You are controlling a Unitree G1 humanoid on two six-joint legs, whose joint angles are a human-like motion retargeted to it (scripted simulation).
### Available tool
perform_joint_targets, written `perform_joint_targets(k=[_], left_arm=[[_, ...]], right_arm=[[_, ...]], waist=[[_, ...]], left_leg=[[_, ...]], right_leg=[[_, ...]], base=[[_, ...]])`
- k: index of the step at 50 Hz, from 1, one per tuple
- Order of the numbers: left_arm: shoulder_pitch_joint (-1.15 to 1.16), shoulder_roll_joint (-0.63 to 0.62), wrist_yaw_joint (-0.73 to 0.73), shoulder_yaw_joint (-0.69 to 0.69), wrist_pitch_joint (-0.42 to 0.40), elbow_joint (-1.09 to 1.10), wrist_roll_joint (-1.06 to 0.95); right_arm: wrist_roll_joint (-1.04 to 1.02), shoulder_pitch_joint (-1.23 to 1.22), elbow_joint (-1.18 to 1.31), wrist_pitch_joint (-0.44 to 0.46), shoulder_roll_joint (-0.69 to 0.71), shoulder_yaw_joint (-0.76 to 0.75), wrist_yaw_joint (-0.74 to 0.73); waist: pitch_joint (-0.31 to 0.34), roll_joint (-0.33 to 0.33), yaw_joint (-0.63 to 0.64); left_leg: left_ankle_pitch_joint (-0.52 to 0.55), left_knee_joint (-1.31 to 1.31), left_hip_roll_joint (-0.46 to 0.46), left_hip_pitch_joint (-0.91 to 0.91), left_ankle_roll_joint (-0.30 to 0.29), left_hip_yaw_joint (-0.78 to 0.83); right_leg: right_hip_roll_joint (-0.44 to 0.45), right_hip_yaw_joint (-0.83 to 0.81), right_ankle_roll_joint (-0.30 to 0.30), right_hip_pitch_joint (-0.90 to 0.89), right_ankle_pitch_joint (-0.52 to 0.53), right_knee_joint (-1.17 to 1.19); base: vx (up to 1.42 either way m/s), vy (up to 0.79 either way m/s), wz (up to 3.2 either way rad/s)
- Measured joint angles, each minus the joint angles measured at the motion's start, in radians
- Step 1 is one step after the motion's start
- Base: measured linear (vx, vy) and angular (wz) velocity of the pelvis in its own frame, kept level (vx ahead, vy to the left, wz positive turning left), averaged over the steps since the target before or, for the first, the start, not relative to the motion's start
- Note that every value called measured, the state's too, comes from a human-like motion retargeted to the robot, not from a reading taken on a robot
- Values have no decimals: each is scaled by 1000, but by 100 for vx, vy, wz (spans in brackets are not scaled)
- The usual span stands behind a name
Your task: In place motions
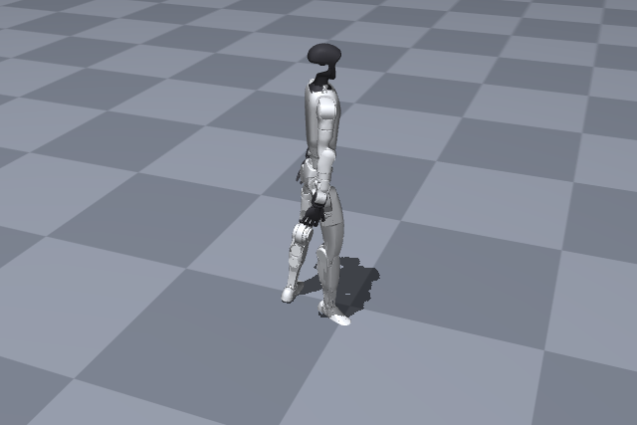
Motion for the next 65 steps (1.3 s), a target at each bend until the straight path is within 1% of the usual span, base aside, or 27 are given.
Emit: perform_joint_targets(k=[3, 5, 6, 8, 10, 12, 13, 15, 18, 22, 23, 25, 26, 27, 29, 32, 38, 43, 45, 47, 51, 53, 56, 58, 60, 62, 65], left_arm=[[9, -10, 10, 7, -26, -28, -38], [12, -7, -7, 11, -41, -42, -53], [12, -7, -17, 12, -37, -49, -48], [1, -4, -27, 5, -29, -55, -44], [-24, -5, -28, -11, -26, -55, -52], [-54, -28, -30, -20, -29, -61, -56], [-62, -39, -31, -22, -32, -68, -59], [-77, -58, -37, -32, -44, -87, -69], [-82, -74, -48, -55, -61, -118, -75], [-66, -80, -55, -73, -68, -121, -56], [-60, -85, -58, -73, -70, -115, -46], [-40, -95, -64, -75, -70, -96, -29], [-38, -97, -71, -66, -65, -77, -20], [-38, -98, -76, -60, -60, -62, -11], [-49, -94, -75, -61, -53, -50, 0], [-48, -85, -75, -73, -51, -50, 10], [-21, -75, -83, -54, -44, -53, 8], [-14, -62, -100, -24, -28, -35, -2], [-19, -58, -86, -22, -21, -25, -8], [-25, -57, -78, -22, -16, -19, -16], [-24, -63, -83, -24, -25, -29, -36], [-30, -66, -89, -23, -30, -36, -44], [-50, -69, -98, -29, -35, -50, -52], [-69, -69, -93, -39, -39, -56, -65], [-85, -80, -74, -56, -46, -56, -84], [-88, -97, -55, -62, -58, -58, -99], [-90, -110, -49, -65, -66, -64, -115]], right_arm=[[-2, 15, 16, 2, 6, 3, -6], [-13, 24, 18, 4, 14, 20, -8], [-22, 28, 19, 5, 18, 24, -10], [-37, 31, 27, 8, 25, 24, -10], [-41, 32, 32, 14, 30, 24, -6], [-36, 32, 29, 20, 25, 24, -4], [-34, 32, 28, 22, 25, 26, -5], [-34, 25, 24, 24, 25, 26, -6], [-53, 14, -2, 23, 27, 33, 2], [-81, 3, -38, 17, 29, 46, 17], [-84, -1, -42, 18, 23, 46, 18], [-92, -4, -42, 23, 17, 42, 16], [-84, -13, -39, 29, 21, 45, 11], [-72, -22, -37, 32, 25, 46, 7], [-26, -36, -34, 24, 35, 40, 1], [33, -38, -23, 9, 39, 52, 13], [-14, -32, -21, 20, 37, 80, 0], [-39, -26, -60, 5, 29, 82, -17], [-24, -20, -71, 2, 28, 71, -16], [-4, -19, -69, 1, 25, 55, -14], [12, -16, -68, 4, 17, 36, -12], [14, -18, -73, 5, 12, 35, -18], [18, -34, -74, 10, 7, 39, -23], [26, -48, -68, 19, 14, 35, -23], [41, -49, -64, 17, 18, 29, -24], [41, -40, -64, 9, 22, 39, -19], [12, -36, -63, 23, 40, 46, -39]], waist=[[5, -43, -22], [9, -98, -36], [8, -135, -27], [11, -170, -12], [22, -147, -7], [27, -159, 12], [37, -166, 42], [63, -172, 93], [86, -135, 120], [96, -3, 131], [93, 19, 125], [62, 59, 58], [38, 75, 38], [24, 89, 20], [36, 100, -14], [46, 93, -11], [23, 85, 52], [9, 117, 35], [17, 127, 11], [23, 129, 3], [44, 132, -10], [66, 138, -15], [113, 129, 19], [129, 117, 68], [128, 103, 111], [110, 76, 145], [79, 62, 96]], left_leg=[[56, 82, 21, 26, 33, 1], [109, 184, 39, 32, 95, 5], [130, 271, 52, 6, 153, -20], [151, 494, 120, -92, 260, -162], [167, 665, 179, -212, 277, -393], [169, 687, 57, -323, 237, -586], [162, 672, -14, -349, 188, -675], [99, 612, -91, -370, 113, -749], [16, 405, -96, -332, 41, -709], [56, 88, -98, -274, -140, -739], [129, 35, -111, -267, -125, -736], [121, -6, -165, -266, -106, -986], [107, -6, -89, -256, -159, -722], [97, -8, -44, -249, -192, -573], [98, -18, -68, -250, -178, -691], [95, -8, -86, -243, -160, -739], [76, 10, -80, -231, -164, -752], [91, 28, -63, -261, -179, -821], [107, 33, -62, -268, -189, -874], [126, 33, -70, -274, -199, -916], [163, 34, -96, -289, -228, -999], [183, 31, -113, -296, -244, -1035], [213, 13, -153, -296, -246, -1023], [219, 9, -157, -316, -234, -1018], [220, 10, -184, -356, -132, -1023], [175, 11, -149, -393, -50, -819], [115, 10, -88, -404, 4, -505]], right_leg=[[6, 79, -14, -8, 5, -38], [-54, 131, -2, -15, 8, -26], [-91, 157, 5, -19, 10, -21], [-109, 215, 9, -25, 3, -15], [-62, 236, -3, -19, -4, -25], [-85, 254, -10, -43, 26, -43], [-86, 285, -15, -50, 30, -41], [-87, 345, -20, -65, 35, -30], [-44, 397, -22, -65, 30, -22], [111, 427, -18, -21, 10, -32], [131, 432, -11, -5, 9, -41], [141, 397, 7, 10, 1, -47], [149, 398, 9, -7, -4, -42], [154, 396, 11, -18, -8, -38], [152, 370, 18, -9, -17, -31], [148, 372, 15, 14, -25, -24], [143, 382, 7, 26, -68, 37], [145, 362, -23, 28, -112, 123], [155, 438, -49, 17, -118, 161], [180, 616, -57, -18, -123, 209], [250, 969, -2, -45, -128, 229], [239, 1009, 51, -29, -143, 218], [195, 914, 36, 6, -157, 183], [195, 850, 11, 23, -147, 144], [161, 770, 8, 22, -148, 128], [117, 688, 13, 16, -155, 122], [56, 464, 32, 35, -168, 107]], base=[[11, -39, -117], [9, -31, -140], [12, -37, -159], [13, -35, -149], [9, -30, -98], [-3, -8, -107], [-4, 1, -167], [-1, 1, -178], [7, 0, -127], [17, 7, -111], [24, 10, -40], [29, 9, 36], [22, 6, 30], [7, 3, 12], [-2, 5, 61], [16, 8, 2], [14, 11, -3], [8, 4, 90], [1, -2, 189], [1, -2, 184], [-2, -5, 185], [-12, 3, 184], [-27, 8, 152], [-42, -17, 146], [-37, -5, 193], [-26, 6, 244], [-26, 3, 400]])
